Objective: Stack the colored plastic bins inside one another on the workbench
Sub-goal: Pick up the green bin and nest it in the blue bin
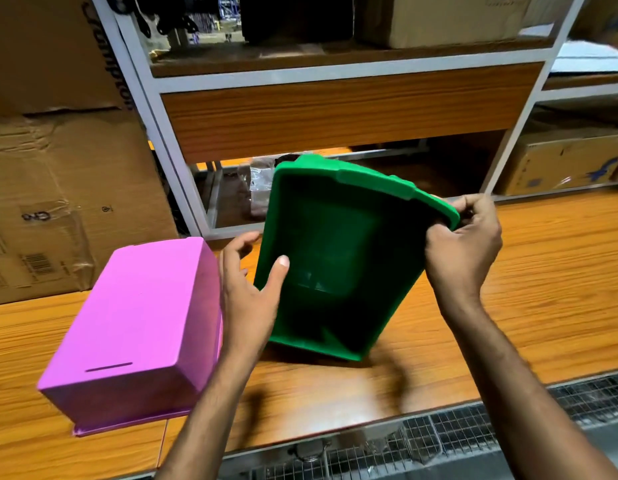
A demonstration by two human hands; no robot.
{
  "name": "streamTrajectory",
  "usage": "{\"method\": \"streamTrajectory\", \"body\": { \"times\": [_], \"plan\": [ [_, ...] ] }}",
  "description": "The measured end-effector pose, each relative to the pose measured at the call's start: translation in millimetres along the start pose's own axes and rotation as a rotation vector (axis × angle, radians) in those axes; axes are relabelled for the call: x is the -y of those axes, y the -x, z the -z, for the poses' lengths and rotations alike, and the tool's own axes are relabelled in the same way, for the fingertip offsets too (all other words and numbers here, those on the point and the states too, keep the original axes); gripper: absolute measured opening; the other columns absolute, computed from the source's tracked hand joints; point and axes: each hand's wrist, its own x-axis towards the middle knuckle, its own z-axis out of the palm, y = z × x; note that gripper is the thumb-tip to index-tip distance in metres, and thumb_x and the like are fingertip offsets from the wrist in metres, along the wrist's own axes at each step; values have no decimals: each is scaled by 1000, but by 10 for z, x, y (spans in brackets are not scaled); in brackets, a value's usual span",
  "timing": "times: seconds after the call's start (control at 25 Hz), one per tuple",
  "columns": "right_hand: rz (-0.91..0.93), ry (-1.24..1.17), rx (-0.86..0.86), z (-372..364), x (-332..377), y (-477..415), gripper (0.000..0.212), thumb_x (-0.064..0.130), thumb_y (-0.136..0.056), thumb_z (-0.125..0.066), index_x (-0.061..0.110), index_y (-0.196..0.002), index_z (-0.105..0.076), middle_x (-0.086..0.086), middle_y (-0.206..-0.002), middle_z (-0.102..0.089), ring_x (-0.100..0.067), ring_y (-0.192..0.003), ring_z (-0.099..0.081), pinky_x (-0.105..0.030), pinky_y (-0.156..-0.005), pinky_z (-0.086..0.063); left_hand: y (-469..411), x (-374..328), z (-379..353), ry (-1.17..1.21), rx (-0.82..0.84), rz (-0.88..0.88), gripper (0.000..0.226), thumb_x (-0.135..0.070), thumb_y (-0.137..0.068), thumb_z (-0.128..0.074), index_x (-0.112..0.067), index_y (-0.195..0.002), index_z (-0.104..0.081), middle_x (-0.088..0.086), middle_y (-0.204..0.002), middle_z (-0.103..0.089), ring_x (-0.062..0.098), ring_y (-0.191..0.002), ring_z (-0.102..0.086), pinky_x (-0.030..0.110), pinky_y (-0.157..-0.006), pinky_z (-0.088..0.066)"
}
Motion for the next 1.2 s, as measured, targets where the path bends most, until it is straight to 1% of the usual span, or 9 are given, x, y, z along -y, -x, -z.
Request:
{"method": "streamTrajectory", "body": {
  "times": [0.2,0.36,0.56,0.64,0.72,0.84,0.92,1.04,1.2],
  "plan": [
    [-213,-181,6,-49,-249,127,35,-10,-79,-52,23,-71,-43,12,-72,-50,6,-62,-44,-23,-67,-43,-40,72,-37,-62,-126,11,49,-26,-88,-76,-30,-133,-55,-7,-125,-49,14,-119,-54,47,-104,-47],
    [-331,-255,90,-93,-494,245,35,-12,-79,-49,22,-72,-43,-3,-73,-46,-17,-70,-43,-36,-68,-46,-424,-76,-15,-321,-175,-159,59,-25,-88,-75,-28,-143,-54,-2,-142,-50,17,-133,-46,34,-111,-37],
    [-283,-170,124,-2,-565,268,24,6,-77,-60,27,-80,-49,-2,-80,-53,-19,-73,-48,-46,-72,-50,-705,-38,34,-437,-109,-321,37,4,-81,-68,-29,-100,-67,-5,-105,-68,25,-96,-66,41,-74,-52],
    [-195,-60,93,75,-491,280,39,2,-77,-65,26,-104,-49,-1,-116,-63,-18,-100,-62,-51,-94,-53,-684,-61,-39,-462,-92,-413,40,11,-74,-63,-22,-97,-69,-2,-101,-68,26,-94,-66,41,-72,-51],
    [87,160,-3,160,-350,270,55,-4,-72,-66,15,-121,-49,-7,-147,-49,-24,-133,-50,-41,-112,-42,-644,-142,-152,-532,-71,-527,41,10,-68,-60,-17,-96,-72,1,-99,-69,27,-92,-66,41,-72,-52],
    [657,386,52,216,-32,295,42,3,-75,-73,5,-117,-66,-17,-139,-56,-34,-132,-49,-38,-114,-36,-615,-295,-333,-655,-52,-738,27,3,-74,-62,-15,-91,-74,4,-91,-70,30,-83,-64,42,-63,-50],
    [850,468,219,182,162,291,40,10,-81,-72,7,-121,-69,-14,-137,-61,-35,-129,-54,-45,-111,-40,-621,-406,-447,-712,-44,-923,18,-2,-82,-63,-15,-86,-74,5,-86,-70,32,-79,-63,41,-59,-47],
    [859,558,443,116,302,194,41,21,-86,-66,14,-126,-66,-5,-131,-64,-31,-119,-58,-45,-100,-45,-595,-537,-571,-746,-99,-1047,12,-9,-90,-64,-17,-86,-72,2,-86,-70,30,-88,-62,41,-74,-43],
    [733,510,649,64,213,109,26,29,-97,-61,22,-122,-64,2,-111,-62,-22,-103,-58,-39,-83,-50,-588,-600,-646,-641,-190,-938,10,-8,-85,-69,-18,-88,-69,-1,-92,-72,29,-97,-61,44,-92,-44]
  ]
}}
